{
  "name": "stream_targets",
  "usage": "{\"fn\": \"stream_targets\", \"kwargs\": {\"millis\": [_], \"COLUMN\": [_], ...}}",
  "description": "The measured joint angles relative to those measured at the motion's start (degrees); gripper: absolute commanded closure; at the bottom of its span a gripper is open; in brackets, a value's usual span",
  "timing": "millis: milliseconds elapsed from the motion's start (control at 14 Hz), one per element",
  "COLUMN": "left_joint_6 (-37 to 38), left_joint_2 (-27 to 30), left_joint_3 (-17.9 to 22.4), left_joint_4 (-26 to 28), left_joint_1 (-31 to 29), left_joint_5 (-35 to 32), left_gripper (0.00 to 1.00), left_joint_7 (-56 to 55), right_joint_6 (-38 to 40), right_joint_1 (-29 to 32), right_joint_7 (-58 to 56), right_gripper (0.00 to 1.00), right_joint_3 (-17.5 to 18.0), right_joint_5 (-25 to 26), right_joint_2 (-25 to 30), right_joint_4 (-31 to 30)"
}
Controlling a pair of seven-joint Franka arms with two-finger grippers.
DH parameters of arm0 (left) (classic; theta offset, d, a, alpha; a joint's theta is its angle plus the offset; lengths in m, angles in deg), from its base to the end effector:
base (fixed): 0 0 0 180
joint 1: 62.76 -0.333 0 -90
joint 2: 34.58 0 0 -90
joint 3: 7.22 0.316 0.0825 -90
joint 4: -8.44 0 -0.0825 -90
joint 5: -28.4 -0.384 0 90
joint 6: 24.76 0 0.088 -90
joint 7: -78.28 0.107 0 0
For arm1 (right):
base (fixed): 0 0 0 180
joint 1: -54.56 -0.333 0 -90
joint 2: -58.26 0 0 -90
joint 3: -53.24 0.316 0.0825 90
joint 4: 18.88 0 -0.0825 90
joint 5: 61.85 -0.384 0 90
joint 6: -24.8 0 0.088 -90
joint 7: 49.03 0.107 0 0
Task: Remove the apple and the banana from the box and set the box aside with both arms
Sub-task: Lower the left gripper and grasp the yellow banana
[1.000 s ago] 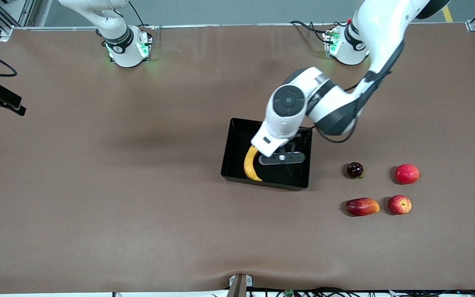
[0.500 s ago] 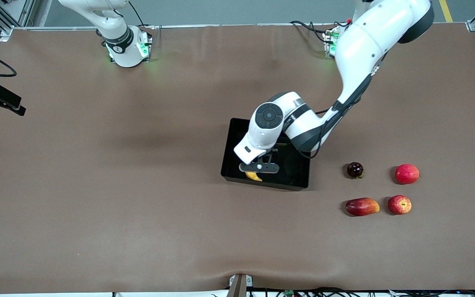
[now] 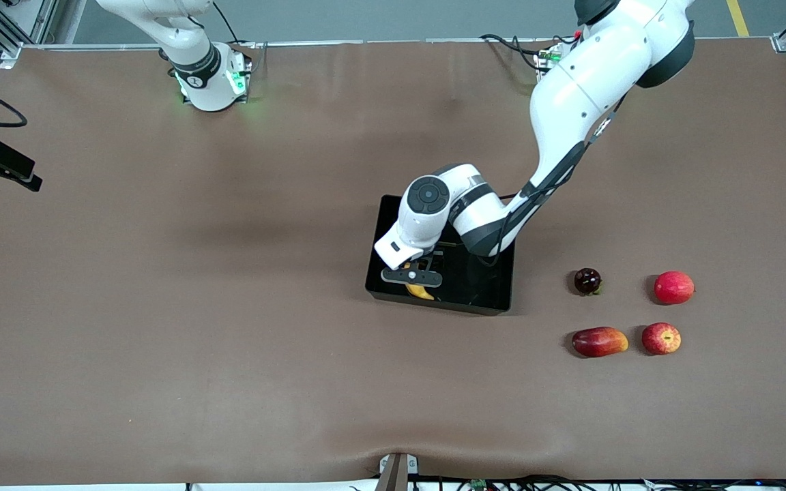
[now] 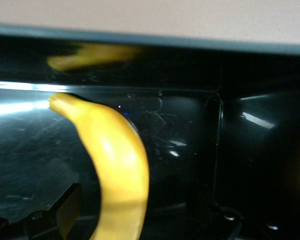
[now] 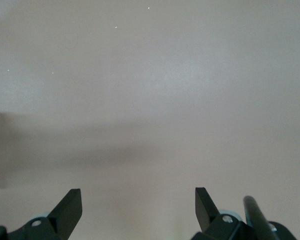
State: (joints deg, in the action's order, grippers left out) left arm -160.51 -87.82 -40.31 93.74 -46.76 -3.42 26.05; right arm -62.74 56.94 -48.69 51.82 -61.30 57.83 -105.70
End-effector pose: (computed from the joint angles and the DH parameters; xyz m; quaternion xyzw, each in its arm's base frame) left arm 0.5332 -0.4865 0.1877 0.9963 -0.0548 0.0251 0.0613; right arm 0.5517 -0.0377 0.6427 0.9993 -0.0363 0.0024 0.0050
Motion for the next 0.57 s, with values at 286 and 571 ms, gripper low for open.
{"fn": "stream_targets", "kwargs": {"millis": [286, 571], "left_joint_6": [-1.27, 2.53], "left_joint_2": [-1.22, 0.43], "left_joint_3": [0.08, -0.18], "left_joint_4": [0.95, 0.75], "left_joint_1": [0.00, -0.01], "left_joint_5": [-0.98, -1.31], "left_gripper": [1.00, 1.00], "left_joint_7": [2.23, 3.44], "right_joint_6": [-0.01, -0.12], "right_joint_1": [0.01, 0.01], "right_joint_7": [0.00, 0.00], "right_gripper": [0.00, 0.00], "right_joint_3": [0.00, 0.10], "right_joint_5": [0.00, 0.00], "right_joint_2": [-0.02, -0.34], "right_joint_4": [0.00, -0.01]}}
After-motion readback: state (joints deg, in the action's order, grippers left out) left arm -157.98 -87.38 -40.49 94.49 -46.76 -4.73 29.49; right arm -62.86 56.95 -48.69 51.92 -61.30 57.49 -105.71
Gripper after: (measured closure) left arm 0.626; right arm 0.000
